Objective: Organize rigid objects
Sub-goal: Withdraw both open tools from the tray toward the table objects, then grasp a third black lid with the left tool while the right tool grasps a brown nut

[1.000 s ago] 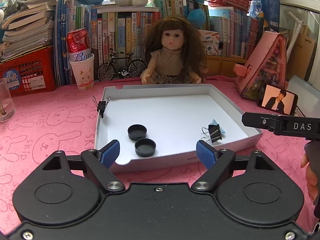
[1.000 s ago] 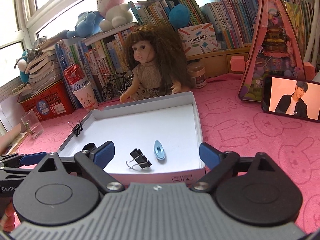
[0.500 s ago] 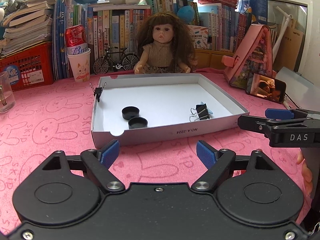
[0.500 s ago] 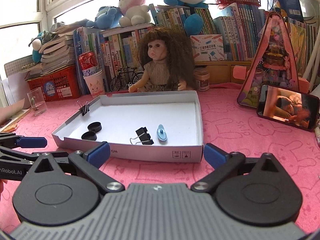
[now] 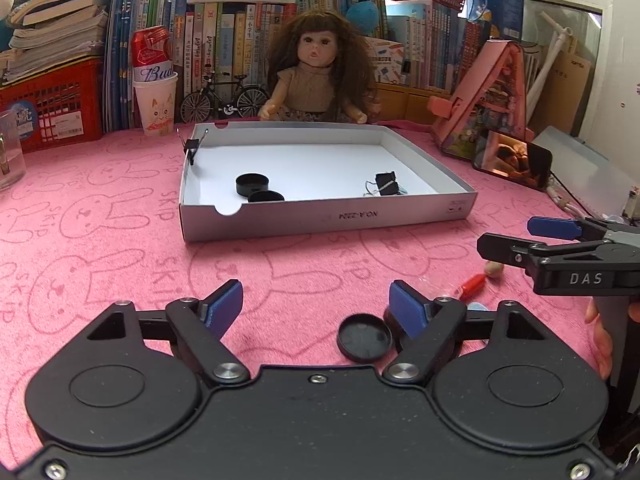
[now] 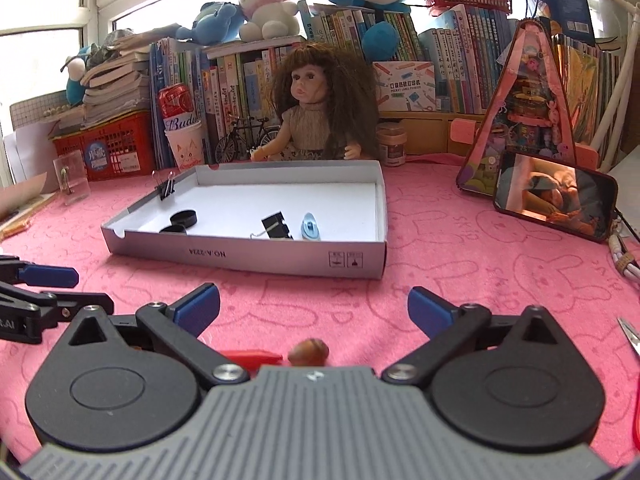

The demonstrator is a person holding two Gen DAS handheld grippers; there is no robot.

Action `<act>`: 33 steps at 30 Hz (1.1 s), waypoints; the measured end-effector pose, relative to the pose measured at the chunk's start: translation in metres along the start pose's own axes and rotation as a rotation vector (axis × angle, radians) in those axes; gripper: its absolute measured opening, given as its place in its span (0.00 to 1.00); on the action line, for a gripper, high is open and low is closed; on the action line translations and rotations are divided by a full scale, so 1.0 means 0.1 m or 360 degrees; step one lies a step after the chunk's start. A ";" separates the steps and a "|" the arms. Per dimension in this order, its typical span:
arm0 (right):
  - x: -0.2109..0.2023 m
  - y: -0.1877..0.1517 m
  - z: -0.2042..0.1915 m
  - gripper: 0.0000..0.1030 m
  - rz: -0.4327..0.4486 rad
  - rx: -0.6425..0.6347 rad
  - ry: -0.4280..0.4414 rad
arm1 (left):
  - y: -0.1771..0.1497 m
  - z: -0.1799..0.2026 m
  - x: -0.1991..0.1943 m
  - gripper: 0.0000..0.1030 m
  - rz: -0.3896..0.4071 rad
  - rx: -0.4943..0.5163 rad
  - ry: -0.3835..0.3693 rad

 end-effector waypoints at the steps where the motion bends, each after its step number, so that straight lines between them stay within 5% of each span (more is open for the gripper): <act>1: -0.02 -0.02 -0.01 1.00 0.0002 -0.0022 -0.0011 | -0.02 0.00 -0.02 0.72 -0.0001 -0.0001 -0.0008; 11: -0.01 -0.10 0.02 1.00 -0.0023 -0.0063 -0.0050 | -0.18 0.04 -0.10 0.48 -0.0026 -0.0010 -0.0043; 16: 0.03 -0.11 0.01 0.98 -0.0068 -0.0081 -0.0039 | -0.25 0.15 -0.12 0.46 -0.0014 0.0095 -0.0064; 33: -0.03 -0.20 0.03 0.62 -0.0094 -0.0119 -0.0037 | -0.35 0.29 -0.04 0.42 0.0040 0.0223 0.0022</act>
Point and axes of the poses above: each gripper's, at about its wrist camera, not at the fingertips, and x roughly the way its jaws point, z to its right, y to its top, the point moved 4 cm from there along x, roughly the way its jaws point, and after that the axes turned 4 degrees about -x, right-handed, at the moved point
